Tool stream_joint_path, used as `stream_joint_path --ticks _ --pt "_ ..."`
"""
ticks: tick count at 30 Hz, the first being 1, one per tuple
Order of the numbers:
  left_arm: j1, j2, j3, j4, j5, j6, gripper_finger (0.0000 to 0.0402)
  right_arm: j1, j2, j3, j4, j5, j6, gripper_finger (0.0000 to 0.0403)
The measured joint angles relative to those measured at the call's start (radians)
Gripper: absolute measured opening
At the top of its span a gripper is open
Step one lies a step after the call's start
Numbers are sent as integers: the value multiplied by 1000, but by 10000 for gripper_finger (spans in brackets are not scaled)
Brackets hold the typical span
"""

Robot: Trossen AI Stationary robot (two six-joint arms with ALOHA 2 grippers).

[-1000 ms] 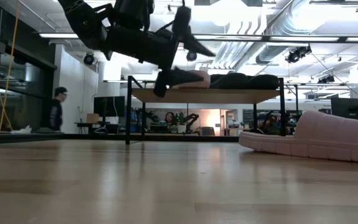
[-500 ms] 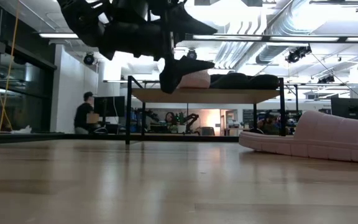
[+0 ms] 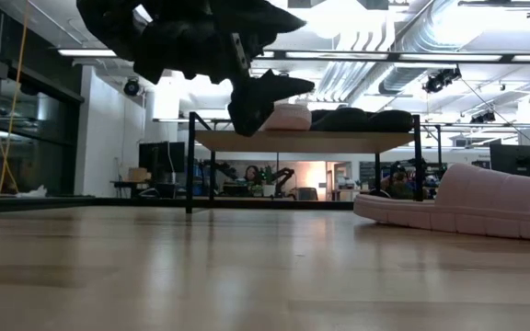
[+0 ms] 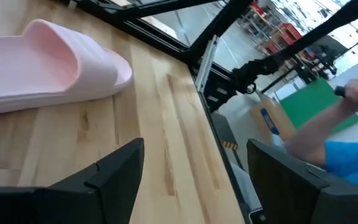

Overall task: Pick and place slides into the shelf
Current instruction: Put the pink slide on the shelf

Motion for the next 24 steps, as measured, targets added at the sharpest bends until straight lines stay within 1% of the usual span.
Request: stream_joint_path --ticks 3,7,13,19,24 --pt "4 0 0 -2 5 5 264 9 30 0 -54 -2 20 140" --pt "3 0 0 -1 3 7 264 8 55 0 -66 -20 21 140" --pt "3 0 0 -1 5 7 264 24 104 0 -115 -37 82 140" --pt "3 0 0 -1 21 7 264 82 146 0 -221 -37 214 140" --pt "3 0 0 0 23 7 264 156 184 0 -243 -17 308 140"
